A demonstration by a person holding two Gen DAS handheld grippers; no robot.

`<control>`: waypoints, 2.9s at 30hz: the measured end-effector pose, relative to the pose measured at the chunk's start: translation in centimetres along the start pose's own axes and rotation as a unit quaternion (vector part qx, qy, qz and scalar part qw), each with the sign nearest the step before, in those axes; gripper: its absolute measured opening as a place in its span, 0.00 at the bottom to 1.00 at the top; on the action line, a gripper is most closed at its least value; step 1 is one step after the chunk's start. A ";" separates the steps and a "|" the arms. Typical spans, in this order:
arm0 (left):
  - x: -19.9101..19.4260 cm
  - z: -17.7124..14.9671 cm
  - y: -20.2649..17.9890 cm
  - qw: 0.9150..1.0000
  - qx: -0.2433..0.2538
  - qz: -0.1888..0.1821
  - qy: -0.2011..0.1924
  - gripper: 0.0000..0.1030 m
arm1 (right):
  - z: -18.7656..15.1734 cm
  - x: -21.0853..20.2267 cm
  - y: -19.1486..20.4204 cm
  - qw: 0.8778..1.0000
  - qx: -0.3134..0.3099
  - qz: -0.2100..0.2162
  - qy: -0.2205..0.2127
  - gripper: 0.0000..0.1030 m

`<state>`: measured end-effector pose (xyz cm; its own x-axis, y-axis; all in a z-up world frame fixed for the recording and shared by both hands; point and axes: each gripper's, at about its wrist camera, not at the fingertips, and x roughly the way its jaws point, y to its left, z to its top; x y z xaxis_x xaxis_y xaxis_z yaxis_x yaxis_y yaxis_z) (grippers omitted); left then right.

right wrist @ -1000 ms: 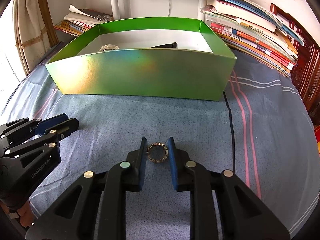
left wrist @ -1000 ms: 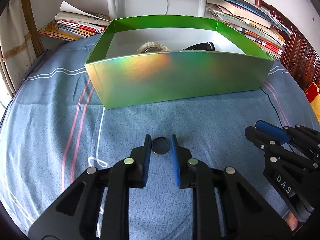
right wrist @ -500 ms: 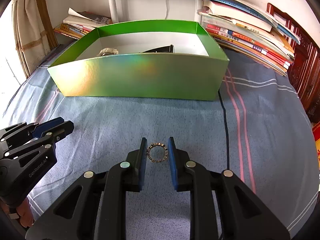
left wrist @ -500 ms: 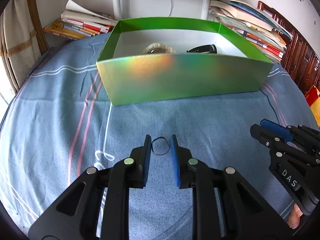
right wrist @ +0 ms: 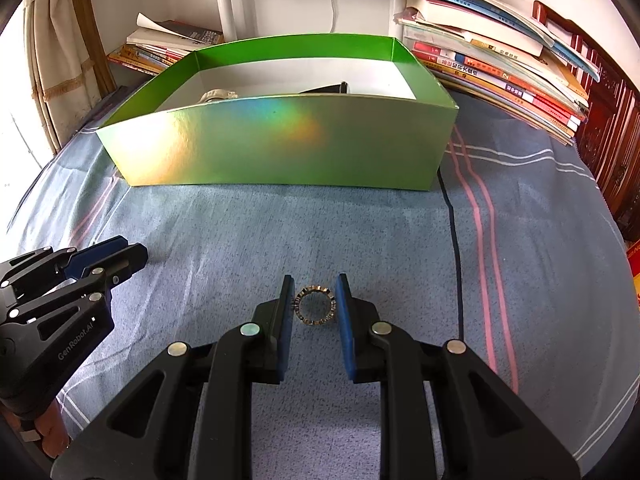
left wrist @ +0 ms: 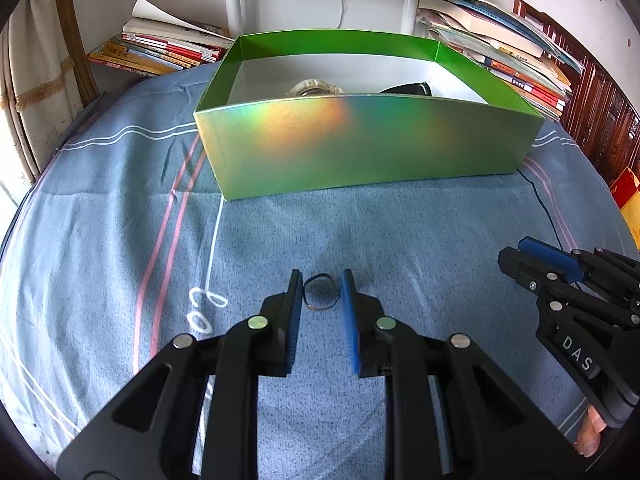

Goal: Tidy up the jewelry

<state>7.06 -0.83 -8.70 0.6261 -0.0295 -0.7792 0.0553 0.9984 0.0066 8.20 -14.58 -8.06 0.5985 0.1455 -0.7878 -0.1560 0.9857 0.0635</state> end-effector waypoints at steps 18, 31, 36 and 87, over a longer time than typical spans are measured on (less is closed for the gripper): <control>-1.5 16.9 3.3 0.996 0.020 0.005 -0.083 0.19 | 18.1 0.7 -0.7 0.995 -0.005 0.049 -0.085 0.21; 8.1 19.5 4.4 1.000 -0.008 -0.004 0.021 0.21 | 20.0 8.8 -0.9 0.998 0.036 0.041 -0.005 0.27; 7.3 19.1 4.4 1.000 -0.006 -0.001 0.003 0.53 | 19.1 7.0 -1.3 0.998 0.041 0.030 -0.030 0.45; -11.7 3.9 1.2 0.976 -0.003 0.049 -0.213 0.96 | 3.6 -10.6 -0.5 0.975 0.012 -0.060 -0.215 0.97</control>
<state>2.85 0.52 2.92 0.8943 0.0504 -0.4445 -0.0250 0.9977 0.0628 4.77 -16.27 2.43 0.8861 0.0472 -0.4610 -0.0507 0.9987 0.0050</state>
